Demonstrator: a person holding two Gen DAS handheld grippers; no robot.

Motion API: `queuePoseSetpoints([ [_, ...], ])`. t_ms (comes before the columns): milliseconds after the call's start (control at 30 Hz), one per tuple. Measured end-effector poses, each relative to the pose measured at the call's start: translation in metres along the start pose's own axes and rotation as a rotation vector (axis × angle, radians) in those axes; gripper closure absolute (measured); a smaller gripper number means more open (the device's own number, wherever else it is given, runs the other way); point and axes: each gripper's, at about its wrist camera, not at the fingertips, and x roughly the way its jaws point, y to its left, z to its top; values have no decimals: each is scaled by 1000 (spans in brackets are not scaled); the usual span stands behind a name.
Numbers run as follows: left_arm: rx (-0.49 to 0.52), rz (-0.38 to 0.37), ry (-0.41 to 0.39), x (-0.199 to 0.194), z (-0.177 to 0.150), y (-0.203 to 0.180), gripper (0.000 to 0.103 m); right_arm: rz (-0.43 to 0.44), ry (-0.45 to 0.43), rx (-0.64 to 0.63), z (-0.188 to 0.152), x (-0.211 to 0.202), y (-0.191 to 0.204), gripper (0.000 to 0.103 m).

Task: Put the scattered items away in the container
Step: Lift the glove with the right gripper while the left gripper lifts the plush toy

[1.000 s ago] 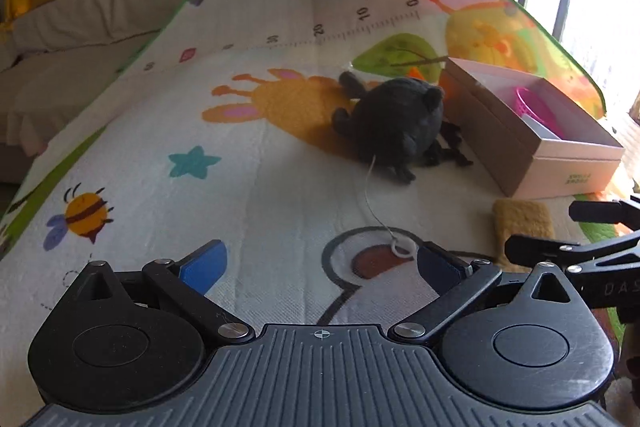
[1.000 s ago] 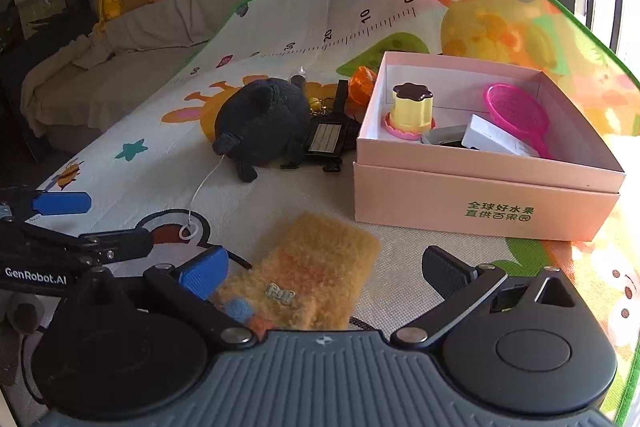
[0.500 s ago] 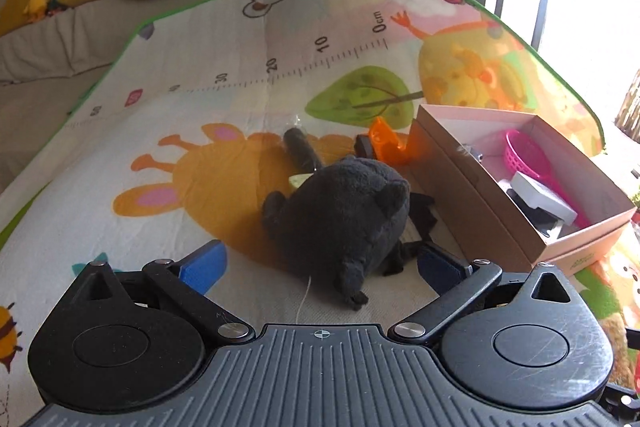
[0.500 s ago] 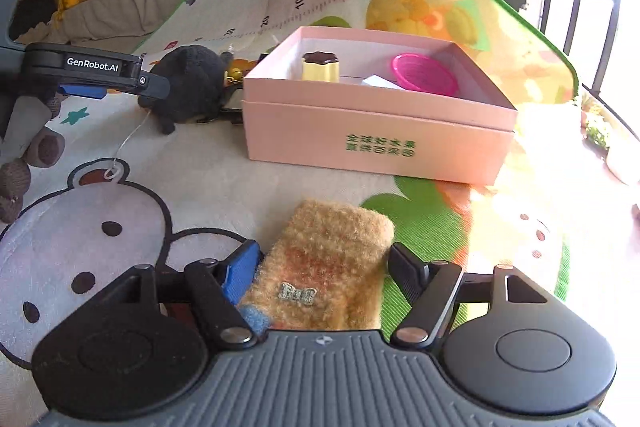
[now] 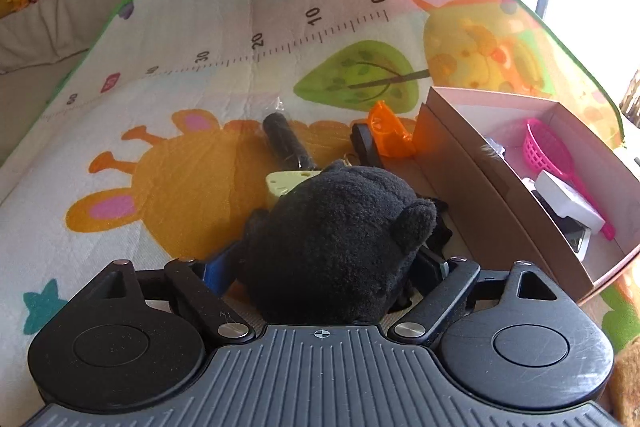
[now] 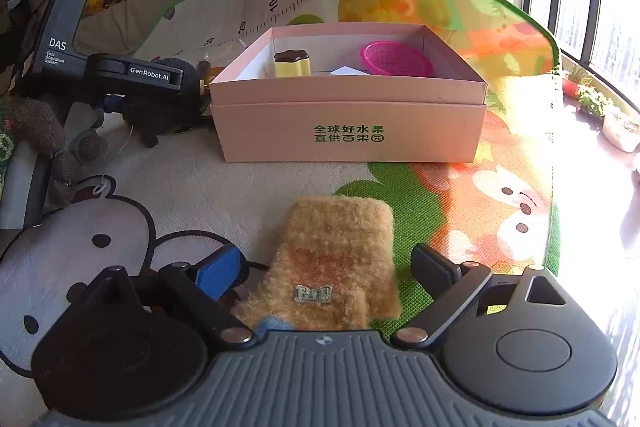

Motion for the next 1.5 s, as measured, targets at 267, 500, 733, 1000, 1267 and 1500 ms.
queuePoseSetpoints([
  [267, 342, 24, -106, -72, -39, -35, 13, 2, 9, 8, 1, 1, -1, 1],
  [500, 483, -51, -63, -119, -87, -56, 11, -27, 26, -18, 0, 2, 5, 0],
  [733, 401, -188, -52, -140, -111, -60, 8, -13, 27, -7, 1, 2, 2, 0],
  [1000, 341, -331, -43, -162, -120, -59, 6, -9, 56, -48, 1, 2, 4, 0],
  [1267, 323, -324, -55, -175, -127, -57, 4, -14, 53, -54, 2, 2, 5, 0],
  [1500, 242, -261, -34, -161, -123, -50, 3, -16, 52, -54, 1, 1, 5, 0],
])
